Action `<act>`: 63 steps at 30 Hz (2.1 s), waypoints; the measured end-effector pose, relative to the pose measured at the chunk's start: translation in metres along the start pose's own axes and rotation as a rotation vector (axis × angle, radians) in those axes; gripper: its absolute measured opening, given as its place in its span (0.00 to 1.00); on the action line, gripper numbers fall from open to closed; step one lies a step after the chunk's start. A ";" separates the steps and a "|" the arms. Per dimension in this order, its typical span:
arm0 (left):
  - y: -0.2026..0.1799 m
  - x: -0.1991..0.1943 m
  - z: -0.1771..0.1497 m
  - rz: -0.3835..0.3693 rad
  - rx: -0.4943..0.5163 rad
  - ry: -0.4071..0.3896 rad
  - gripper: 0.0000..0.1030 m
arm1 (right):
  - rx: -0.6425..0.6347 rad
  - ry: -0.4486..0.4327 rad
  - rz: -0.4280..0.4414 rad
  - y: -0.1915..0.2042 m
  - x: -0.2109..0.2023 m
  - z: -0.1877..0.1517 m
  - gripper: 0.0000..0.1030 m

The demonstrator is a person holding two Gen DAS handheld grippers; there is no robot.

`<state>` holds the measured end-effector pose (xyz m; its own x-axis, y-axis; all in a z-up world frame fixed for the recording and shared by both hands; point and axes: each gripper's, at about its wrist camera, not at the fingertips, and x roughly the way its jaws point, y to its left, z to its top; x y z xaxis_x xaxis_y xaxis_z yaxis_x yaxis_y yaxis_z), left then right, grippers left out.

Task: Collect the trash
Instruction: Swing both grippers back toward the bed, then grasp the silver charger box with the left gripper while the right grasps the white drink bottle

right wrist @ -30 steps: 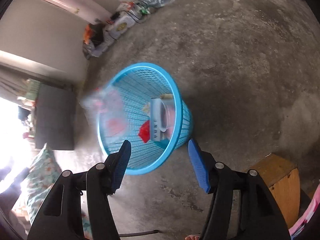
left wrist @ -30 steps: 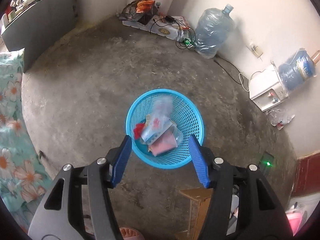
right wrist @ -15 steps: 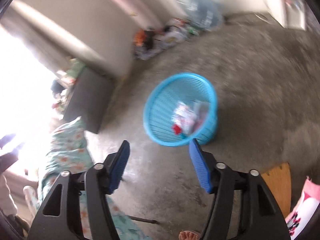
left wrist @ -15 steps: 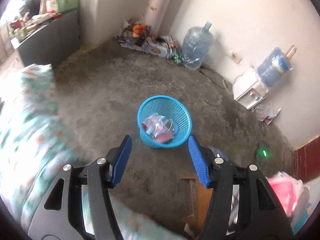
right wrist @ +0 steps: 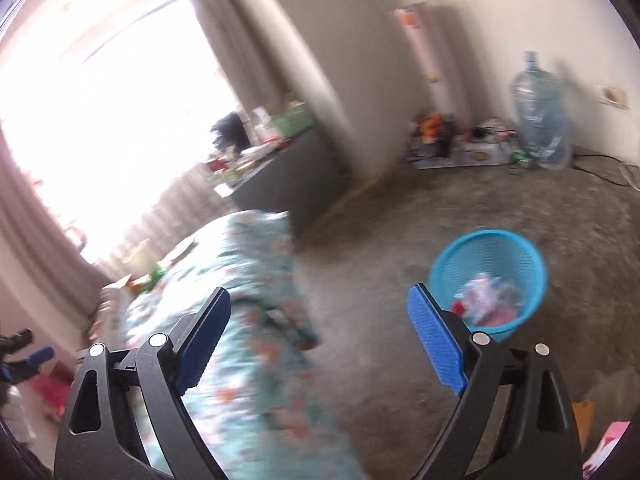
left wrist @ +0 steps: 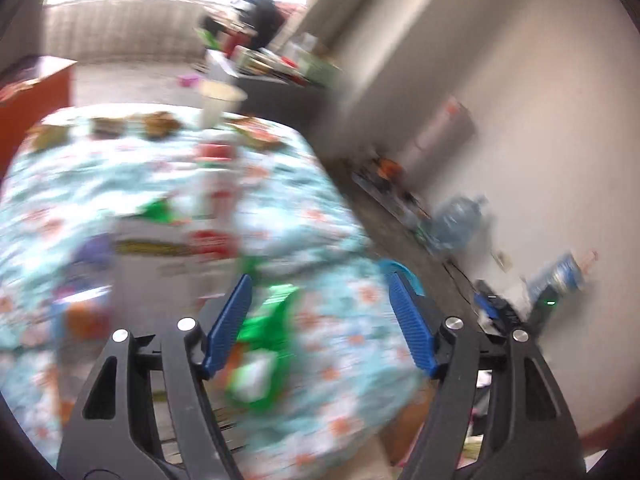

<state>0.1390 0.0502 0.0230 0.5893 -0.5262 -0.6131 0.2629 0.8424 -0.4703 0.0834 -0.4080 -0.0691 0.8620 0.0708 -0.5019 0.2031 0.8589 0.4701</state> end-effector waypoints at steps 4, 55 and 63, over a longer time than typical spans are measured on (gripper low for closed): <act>0.045 -0.034 -0.026 0.064 -0.061 -0.027 0.72 | -0.076 0.079 0.090 0.058 0.007 -0.009 0.85; 0.080 0.030 -0.045 0.263 -0.018 -0.053 0.82 | -0.171 0.726 0.250 0.318 0.253 -0.057 0.66; 0.086 0.004 -0.040 0.253 -0.057 -0.123 0.82 | -0.078 0.678 0.344 0.297 0.231 -0.039 0.57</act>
<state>0.1331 0.1160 -0.0457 0.7199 -0.2789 -0.6355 0.0540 0.9354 -0.3494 0.3250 -0.1169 -0.0740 0.3920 0.6151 -0.6841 -0.0808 0.7638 0.6404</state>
